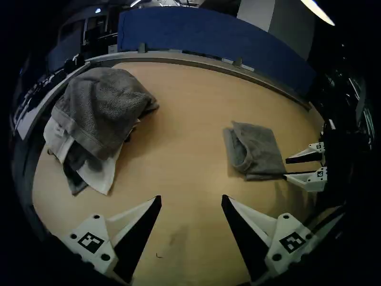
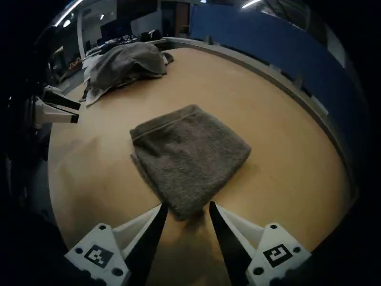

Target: Fold towel

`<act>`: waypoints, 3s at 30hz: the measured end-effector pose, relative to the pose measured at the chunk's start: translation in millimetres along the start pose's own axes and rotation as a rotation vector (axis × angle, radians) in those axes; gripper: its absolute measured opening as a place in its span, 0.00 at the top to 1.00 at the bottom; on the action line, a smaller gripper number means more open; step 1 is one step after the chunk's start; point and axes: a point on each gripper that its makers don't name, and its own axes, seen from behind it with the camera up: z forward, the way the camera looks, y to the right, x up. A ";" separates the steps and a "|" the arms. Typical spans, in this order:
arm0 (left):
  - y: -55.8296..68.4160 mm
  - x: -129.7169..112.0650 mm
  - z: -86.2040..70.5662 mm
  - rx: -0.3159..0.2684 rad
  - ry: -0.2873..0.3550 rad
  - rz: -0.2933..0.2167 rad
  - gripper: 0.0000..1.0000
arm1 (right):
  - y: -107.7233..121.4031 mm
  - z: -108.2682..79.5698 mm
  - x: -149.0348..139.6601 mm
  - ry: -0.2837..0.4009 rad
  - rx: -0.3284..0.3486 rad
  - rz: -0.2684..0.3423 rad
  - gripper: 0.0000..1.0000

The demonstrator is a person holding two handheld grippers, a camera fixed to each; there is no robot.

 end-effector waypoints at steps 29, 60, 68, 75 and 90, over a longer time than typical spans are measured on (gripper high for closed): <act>-0.2 3.2 3.9 0.001 0.004 0.005 0.06 | -1.5 3.4 -14.1 -0.033 0.005 0.051 0.95; 8.2 23.9 0.3 -0.002 0.029 0.038 0.06 | 14.3 -56.0 90.3 0.252 -0.040 0.075 0.97; 10.5 29.1 -1.9 -0.003 0.037 0.046 0.06 | 20.4 -82.7 118.6 0.330 -0.053 0.091 0.97; 11.7 32.2 -4.6 -0.002 0.040 0.047 0.06 | 25.0 -98.4 131.6 0.371 -0.067 0.103 0.97; 15.4 37.0 -8.2 -0.005 0.045 0.052 0.06 | 44.1 -120.0 135.6 0.407 -0.102 0.137 0.97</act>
